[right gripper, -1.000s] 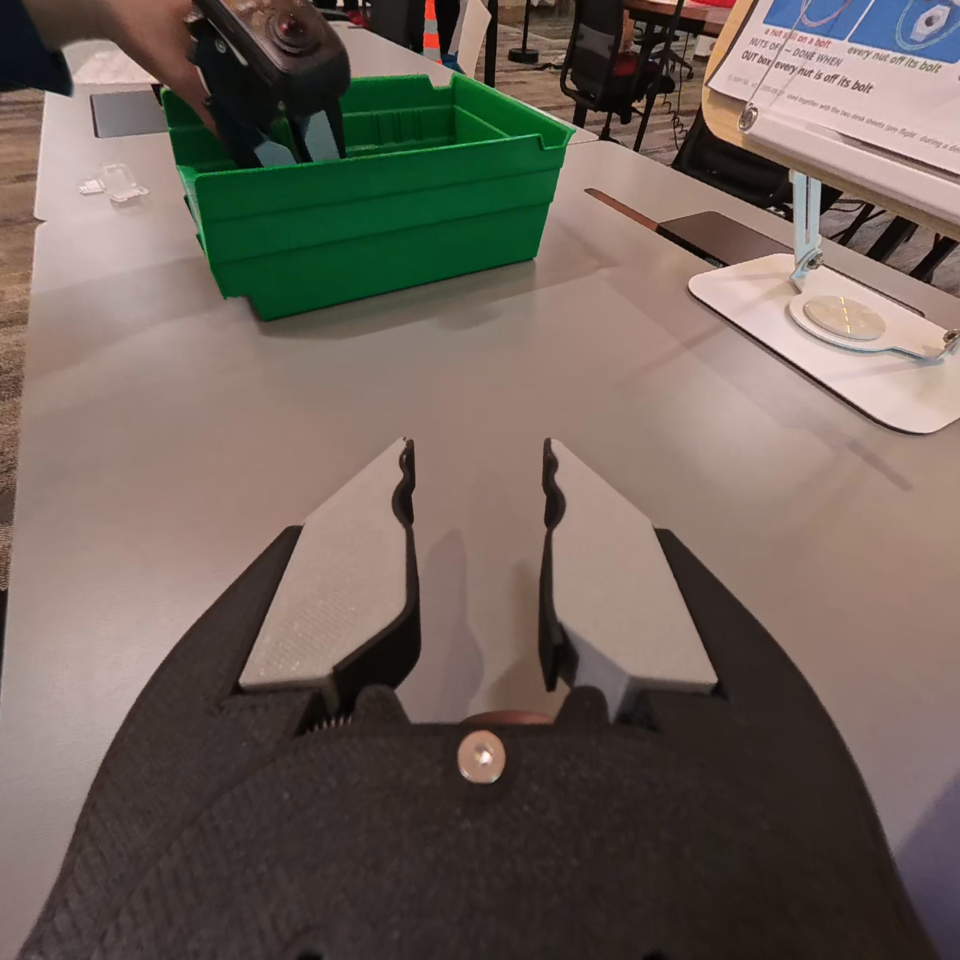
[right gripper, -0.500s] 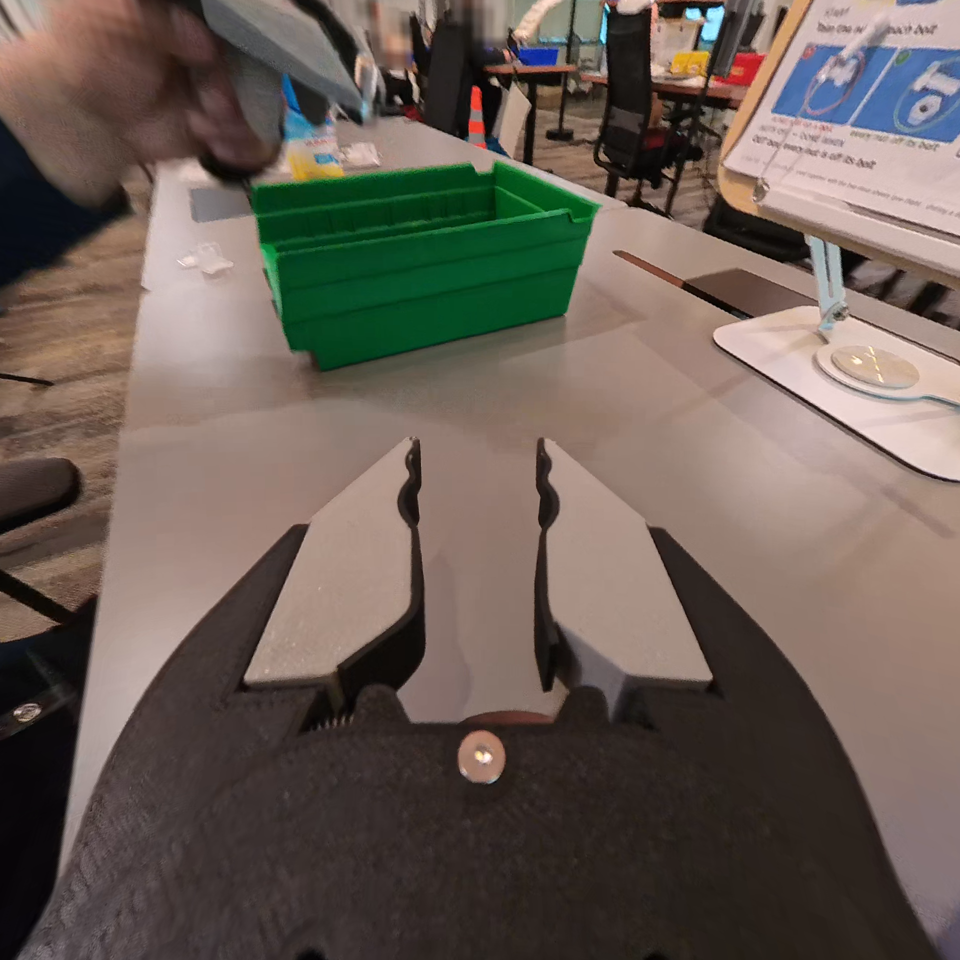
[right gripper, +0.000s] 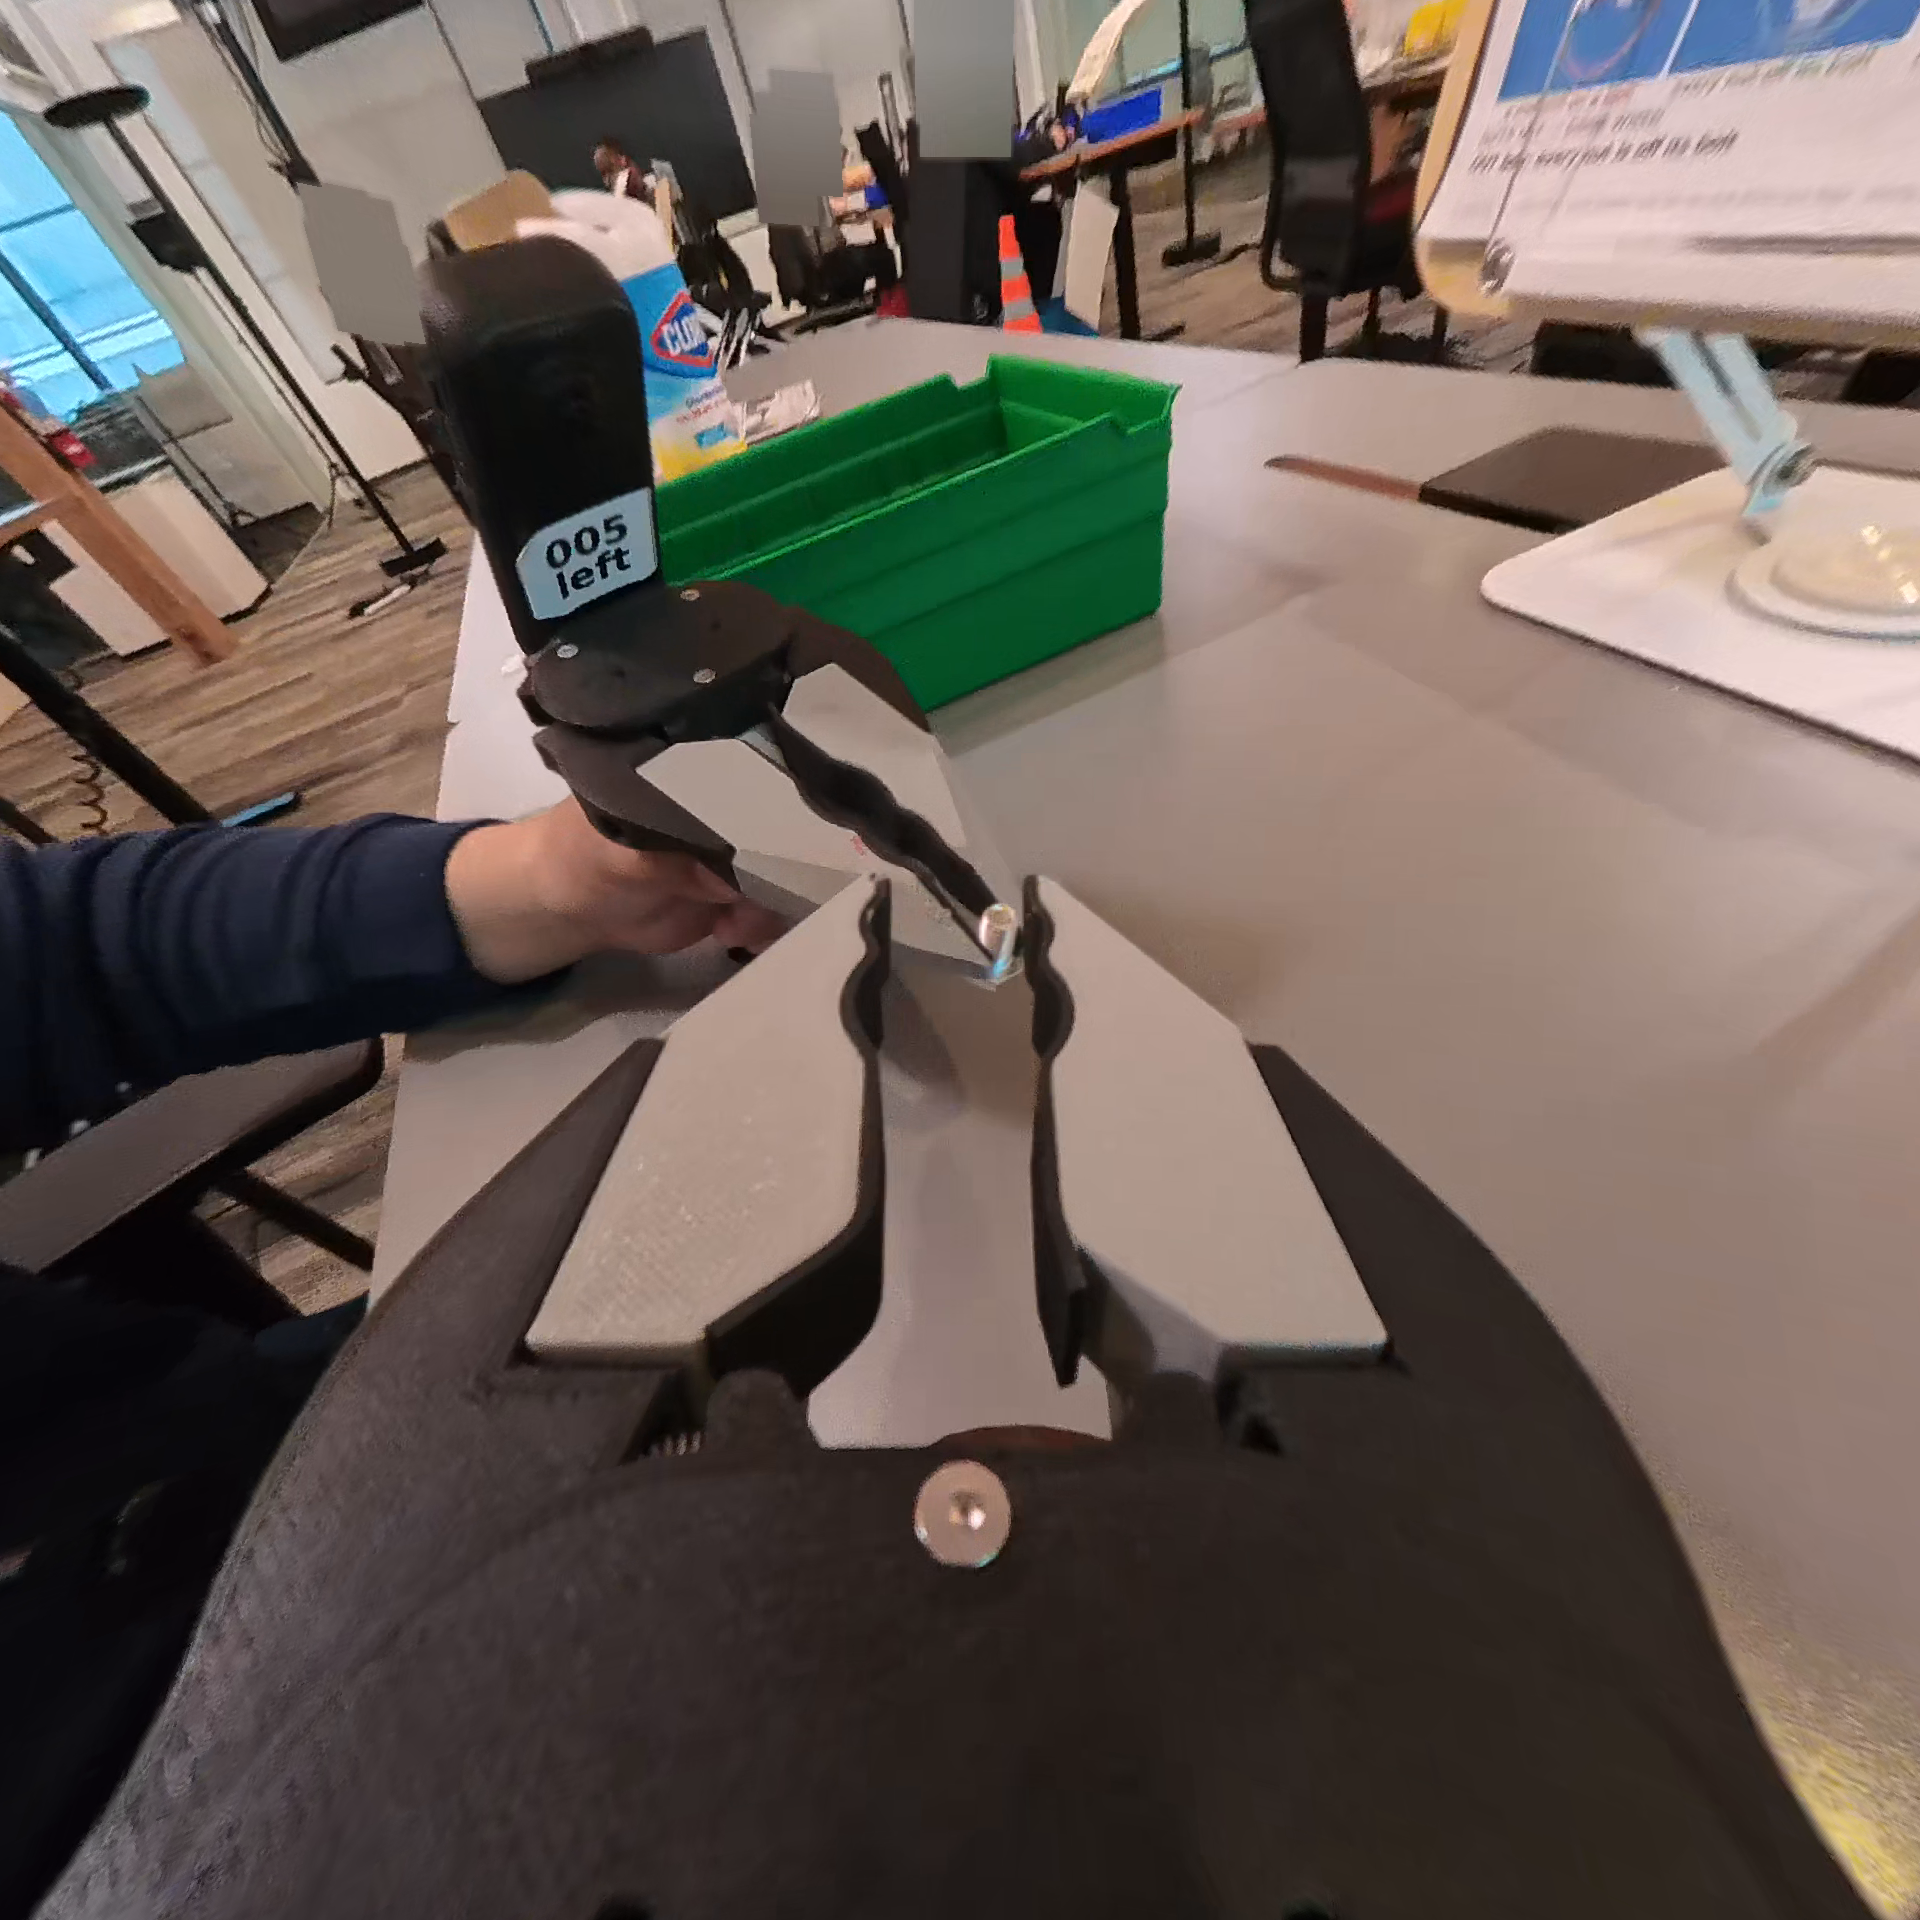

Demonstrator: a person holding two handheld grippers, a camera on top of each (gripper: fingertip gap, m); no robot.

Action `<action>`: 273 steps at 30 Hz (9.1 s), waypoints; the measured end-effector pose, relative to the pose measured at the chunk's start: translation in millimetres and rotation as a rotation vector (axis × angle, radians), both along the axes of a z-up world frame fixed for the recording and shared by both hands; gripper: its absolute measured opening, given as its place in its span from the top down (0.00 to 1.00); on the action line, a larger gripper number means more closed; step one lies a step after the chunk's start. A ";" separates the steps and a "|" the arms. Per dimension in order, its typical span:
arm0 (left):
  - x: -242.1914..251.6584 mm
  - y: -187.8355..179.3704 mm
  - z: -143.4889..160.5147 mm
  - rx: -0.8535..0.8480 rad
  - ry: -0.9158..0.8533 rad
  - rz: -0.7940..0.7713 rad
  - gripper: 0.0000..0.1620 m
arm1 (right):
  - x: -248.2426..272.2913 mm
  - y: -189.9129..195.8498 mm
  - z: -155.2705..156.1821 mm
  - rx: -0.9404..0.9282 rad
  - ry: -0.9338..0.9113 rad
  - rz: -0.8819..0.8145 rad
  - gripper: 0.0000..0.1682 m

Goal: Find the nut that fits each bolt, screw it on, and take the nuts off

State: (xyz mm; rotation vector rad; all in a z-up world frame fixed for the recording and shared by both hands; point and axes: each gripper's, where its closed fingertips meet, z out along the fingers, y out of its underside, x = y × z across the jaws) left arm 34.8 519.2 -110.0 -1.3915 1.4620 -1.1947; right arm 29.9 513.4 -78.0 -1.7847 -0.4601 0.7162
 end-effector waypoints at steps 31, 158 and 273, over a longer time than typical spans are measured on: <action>-1.0 -7.0 -11.5 0.291 0.046 0.082 0.97 | -7.1 7.6 -36.4 -0.134 -0.048 -0.007 0.97; -214.5 267.9 -75.6 -0.127 1.106 0.496 0.93 | 8.1 -11.2 27.3 0.299 -0.307 -0.210 0.83; -18.7 -13.2 1.9 -0.002 -0.011 -0.112 0.92 | -33.4 10.7 -11.8 -0.030 -0.274 0.010 0.98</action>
